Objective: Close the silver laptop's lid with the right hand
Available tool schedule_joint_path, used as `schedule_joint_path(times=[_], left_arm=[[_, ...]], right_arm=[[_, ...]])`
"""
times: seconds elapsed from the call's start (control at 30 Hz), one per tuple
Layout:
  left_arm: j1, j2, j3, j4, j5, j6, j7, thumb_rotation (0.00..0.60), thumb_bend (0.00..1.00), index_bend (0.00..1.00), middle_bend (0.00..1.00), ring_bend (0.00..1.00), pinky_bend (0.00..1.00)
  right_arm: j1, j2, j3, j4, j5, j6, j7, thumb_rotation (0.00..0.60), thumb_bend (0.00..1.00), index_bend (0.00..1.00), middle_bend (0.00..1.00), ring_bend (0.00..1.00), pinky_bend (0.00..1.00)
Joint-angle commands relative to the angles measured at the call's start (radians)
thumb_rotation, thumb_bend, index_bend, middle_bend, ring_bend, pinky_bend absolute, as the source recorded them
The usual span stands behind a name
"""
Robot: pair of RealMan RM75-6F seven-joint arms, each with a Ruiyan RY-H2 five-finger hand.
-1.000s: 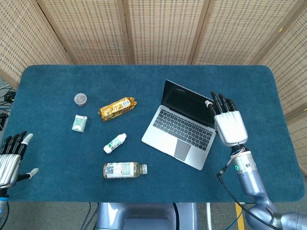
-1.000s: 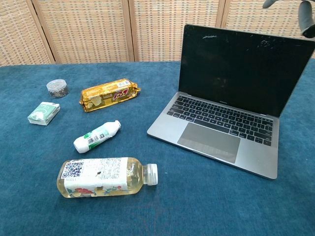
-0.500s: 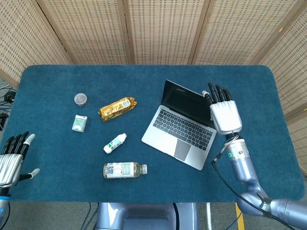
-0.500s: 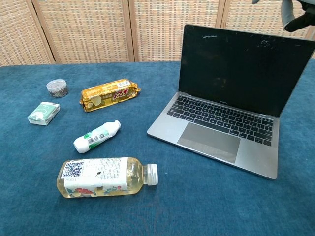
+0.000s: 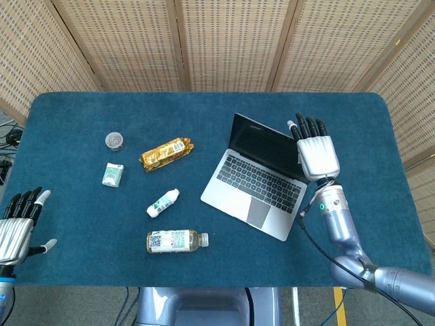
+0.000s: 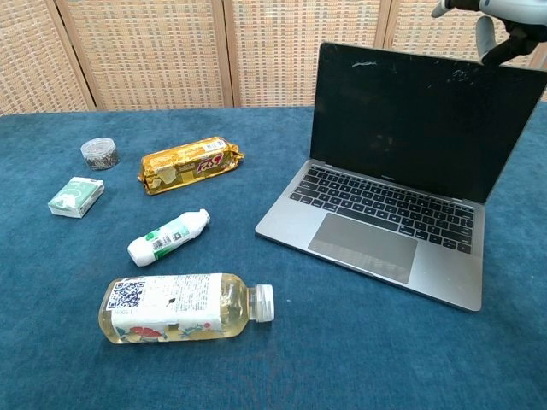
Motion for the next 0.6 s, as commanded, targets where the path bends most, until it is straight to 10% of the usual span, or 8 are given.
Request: schedule_joint_path(times=[0.03, 0.6], left_arm=[[-0.002, -0.001, 0.000, 0.003, -0.004, -0.007, 0.000, 0.600, 0.06, 0.00, 0.00, 0.00, 0.00], [-0.006, -0.001, 0.006, 0.002, -0.003, -0.016, 0.003, 0.600, 0.06, 0.00, 0.00, 0.00, 0.00]], right_arm=[[0.017, -0.020, 0.003, 0.033, 0.038, -0.011, 0.005, 0.600, 1.00, 0.07, 0.00, 0.00, 0.05], [0.081, -0.036, 0.016, -0.021, 0.216, 0.048, -0.058, 0.600, 1.00, 0.11, 0.03, 0.00, 0.03]])
